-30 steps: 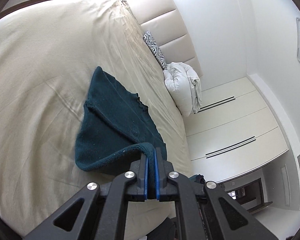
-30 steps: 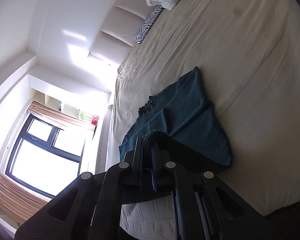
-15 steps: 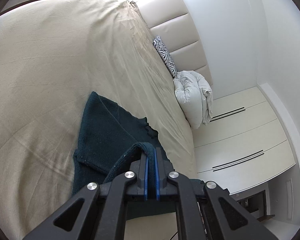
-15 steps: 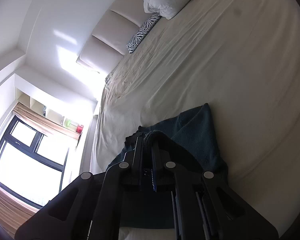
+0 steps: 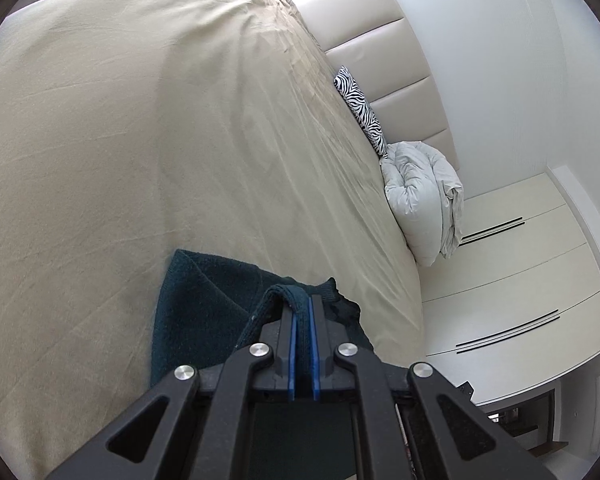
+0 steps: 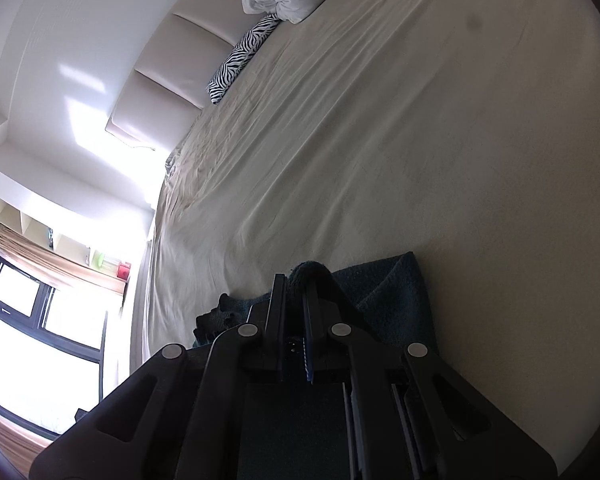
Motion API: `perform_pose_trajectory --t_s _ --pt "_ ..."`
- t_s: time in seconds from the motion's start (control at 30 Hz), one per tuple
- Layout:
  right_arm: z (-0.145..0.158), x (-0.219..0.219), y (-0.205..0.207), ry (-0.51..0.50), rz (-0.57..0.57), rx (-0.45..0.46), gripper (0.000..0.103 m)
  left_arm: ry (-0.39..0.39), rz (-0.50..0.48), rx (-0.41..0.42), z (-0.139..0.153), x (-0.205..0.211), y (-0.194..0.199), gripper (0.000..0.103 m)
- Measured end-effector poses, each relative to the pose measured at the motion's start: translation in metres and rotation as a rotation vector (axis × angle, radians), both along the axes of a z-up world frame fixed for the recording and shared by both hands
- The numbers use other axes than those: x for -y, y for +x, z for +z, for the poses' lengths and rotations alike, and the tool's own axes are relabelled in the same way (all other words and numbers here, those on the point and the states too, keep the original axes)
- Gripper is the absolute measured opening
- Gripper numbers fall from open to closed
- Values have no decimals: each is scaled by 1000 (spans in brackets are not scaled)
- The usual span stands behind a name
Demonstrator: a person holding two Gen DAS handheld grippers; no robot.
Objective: Fold small clothes
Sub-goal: 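Lift the hem with both grippers and fold it toward the collar, then lower the folded hem onto the sweater and open both grippers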
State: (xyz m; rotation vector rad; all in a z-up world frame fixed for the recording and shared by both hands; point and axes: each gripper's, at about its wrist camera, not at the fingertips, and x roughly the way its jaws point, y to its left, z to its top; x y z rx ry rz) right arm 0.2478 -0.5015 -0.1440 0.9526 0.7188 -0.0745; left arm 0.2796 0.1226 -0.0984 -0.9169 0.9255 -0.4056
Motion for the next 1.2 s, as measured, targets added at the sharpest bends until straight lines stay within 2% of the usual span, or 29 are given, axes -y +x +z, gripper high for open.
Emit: perform_pose_trajectory --t_s 0.17,0.23,0.27,0.33,0.4,0.47,0.57,0.7,0.83,1.0,1.07,1.2 --pt "-28 8 36 16 -21 -69 7 38 60 -48 -21 -1 35 11" --pt "-48 10 52 21 -38 -147 13 44 65 -62 -25 1 42 18" --pt "-55 9 58 20 -42 -155 17 53 51 -55 -23 3 42 24" --pt "-56 5 62 -33 -55 -145 23 83 21 -33 -19 10 37 25" --pt "-54 1 63 -79 -61 -141 52 92 7 -9 -14 13 27 25" --pt "-53 -1 65 -87 -50 -132 52 118 -12 19 -8 18 14 25" --pt "-37 -8 59 -153 -16 -136 52 183 -37 43 0 23 -6 25" --pt "-9 -22 37 -246 43 -114 52 274 -43 77 4 25 -38 39" --pt "6 -48 6 -319 104 -115 52 320 -39 96 5 23 -69 44" --pt "6 -81 -32 -407 142 -117 52 408 -50 89 -7 28 -88 44" --pt "4 -85 -62 -423 153 -115 52 451 -55 78 -15 30 -91 44" --pt "-14 -85 -88 -502 134 -184 52 515 -49 63 -27 29 -101 44"
